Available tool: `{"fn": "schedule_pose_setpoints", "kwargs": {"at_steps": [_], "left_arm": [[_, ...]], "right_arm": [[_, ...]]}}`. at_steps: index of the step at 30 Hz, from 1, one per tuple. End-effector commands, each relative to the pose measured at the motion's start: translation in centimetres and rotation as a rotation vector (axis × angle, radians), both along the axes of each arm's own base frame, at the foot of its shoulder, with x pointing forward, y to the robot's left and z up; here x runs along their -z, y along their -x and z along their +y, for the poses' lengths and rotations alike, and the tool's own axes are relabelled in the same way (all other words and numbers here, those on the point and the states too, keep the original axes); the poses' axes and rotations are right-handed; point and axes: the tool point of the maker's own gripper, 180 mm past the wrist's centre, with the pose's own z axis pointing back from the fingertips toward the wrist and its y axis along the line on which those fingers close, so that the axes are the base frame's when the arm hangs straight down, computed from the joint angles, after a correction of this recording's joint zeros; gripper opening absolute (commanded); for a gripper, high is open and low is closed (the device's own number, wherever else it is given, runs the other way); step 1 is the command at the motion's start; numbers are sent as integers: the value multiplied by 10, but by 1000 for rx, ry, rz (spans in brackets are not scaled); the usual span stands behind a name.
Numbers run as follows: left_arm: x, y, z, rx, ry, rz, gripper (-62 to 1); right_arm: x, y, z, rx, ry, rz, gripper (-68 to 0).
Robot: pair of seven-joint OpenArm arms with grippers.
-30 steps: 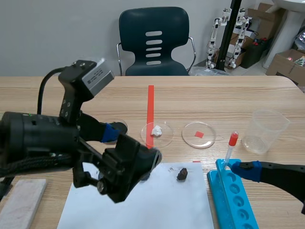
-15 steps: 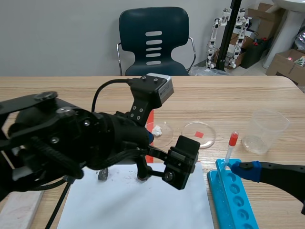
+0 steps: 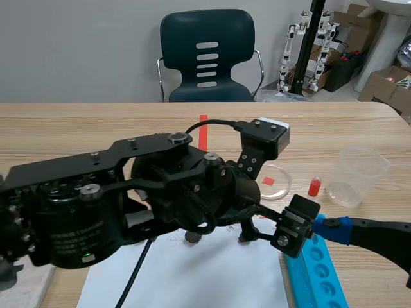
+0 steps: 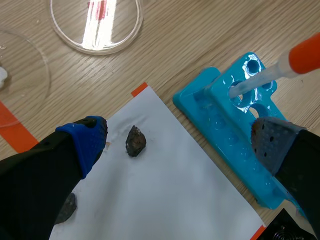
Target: Pick up the right mineral with the left hand
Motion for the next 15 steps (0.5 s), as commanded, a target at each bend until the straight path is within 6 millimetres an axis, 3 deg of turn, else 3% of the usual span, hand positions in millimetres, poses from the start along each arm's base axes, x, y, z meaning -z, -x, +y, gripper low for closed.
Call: {"fn": "schedule_pose_setpoints", "kwargs": {"at_steps": [1,15], "left_arm": [[-13,-3,-12,10,36,-21,-9],[7,-21,-5,-39,-4,-42,-9]], "right_arm": [[-11,-5,1,8,-23,-34,-69],[-11,-5,1,8,-23,-34,-69]]}}
